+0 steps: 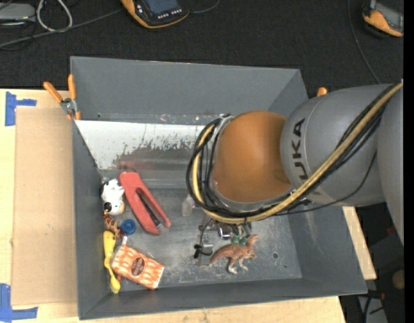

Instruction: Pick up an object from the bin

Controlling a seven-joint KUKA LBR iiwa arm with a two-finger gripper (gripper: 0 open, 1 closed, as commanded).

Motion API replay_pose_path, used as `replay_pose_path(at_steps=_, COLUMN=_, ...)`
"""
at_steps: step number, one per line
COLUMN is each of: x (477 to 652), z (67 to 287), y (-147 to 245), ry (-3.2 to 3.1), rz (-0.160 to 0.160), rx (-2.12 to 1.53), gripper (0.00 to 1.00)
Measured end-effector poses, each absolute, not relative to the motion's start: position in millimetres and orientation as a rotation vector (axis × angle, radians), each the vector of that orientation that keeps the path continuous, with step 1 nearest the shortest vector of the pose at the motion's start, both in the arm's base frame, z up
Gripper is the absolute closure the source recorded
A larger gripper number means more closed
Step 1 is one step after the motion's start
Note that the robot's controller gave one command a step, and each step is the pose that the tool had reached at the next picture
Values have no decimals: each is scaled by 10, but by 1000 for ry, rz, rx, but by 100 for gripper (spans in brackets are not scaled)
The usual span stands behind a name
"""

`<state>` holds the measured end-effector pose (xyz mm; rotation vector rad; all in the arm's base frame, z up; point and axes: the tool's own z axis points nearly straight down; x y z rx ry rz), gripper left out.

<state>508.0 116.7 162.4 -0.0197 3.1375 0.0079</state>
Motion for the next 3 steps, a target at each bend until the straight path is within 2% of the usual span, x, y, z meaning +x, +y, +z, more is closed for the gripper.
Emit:
replay_pose_path(at_steps=1, x=5359, z=1687, y=1014, ry=3129, rz=5, rx=-232, gripper=0)
replay_pose_path(at_steps=2, x=4866, z=1173, y=351, ry=3145, rz=0, rx=26, gripper=0)
replay_pose_path(at_steps=3, x=4838, z=1092, y=144, ry=3135, rz=3, rx=-174, gripper=0)
